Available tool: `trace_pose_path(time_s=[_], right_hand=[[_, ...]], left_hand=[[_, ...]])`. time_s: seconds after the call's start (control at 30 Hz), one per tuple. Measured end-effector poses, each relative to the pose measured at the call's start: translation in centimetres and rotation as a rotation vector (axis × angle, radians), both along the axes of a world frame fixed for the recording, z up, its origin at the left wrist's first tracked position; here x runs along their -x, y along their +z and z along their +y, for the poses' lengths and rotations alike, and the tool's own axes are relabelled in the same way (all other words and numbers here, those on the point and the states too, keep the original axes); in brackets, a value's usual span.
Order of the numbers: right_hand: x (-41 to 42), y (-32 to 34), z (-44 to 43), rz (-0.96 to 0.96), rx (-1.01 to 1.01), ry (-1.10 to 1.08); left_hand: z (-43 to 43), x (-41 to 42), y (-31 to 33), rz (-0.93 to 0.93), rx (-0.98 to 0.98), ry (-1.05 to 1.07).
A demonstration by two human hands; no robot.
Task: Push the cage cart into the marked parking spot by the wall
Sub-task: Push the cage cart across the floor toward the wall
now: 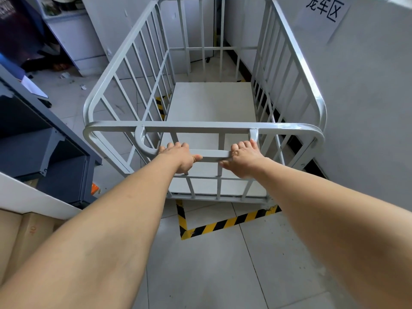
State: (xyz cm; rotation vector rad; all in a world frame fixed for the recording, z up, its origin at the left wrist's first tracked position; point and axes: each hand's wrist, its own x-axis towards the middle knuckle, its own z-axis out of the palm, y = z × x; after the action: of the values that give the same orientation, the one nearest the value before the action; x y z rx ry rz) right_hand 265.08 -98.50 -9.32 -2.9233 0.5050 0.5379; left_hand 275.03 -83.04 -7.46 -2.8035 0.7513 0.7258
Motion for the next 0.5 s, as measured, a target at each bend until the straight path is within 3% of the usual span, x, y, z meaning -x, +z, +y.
trace_pose_path(time_s=[0.3, 0.5], right_hand=[[2.8, 3.7, -4.9, -0.179, -0.120, 0.012], [5.4, 6.9, -12.7, -0.200, -0.072, 0.032]], left_hand=[[-6.4, 2.6, 4.5, -0.026, 0.260, -0.088], [-14.6, 5.5, 6.5, -0.055, 0.252, -0.153]])
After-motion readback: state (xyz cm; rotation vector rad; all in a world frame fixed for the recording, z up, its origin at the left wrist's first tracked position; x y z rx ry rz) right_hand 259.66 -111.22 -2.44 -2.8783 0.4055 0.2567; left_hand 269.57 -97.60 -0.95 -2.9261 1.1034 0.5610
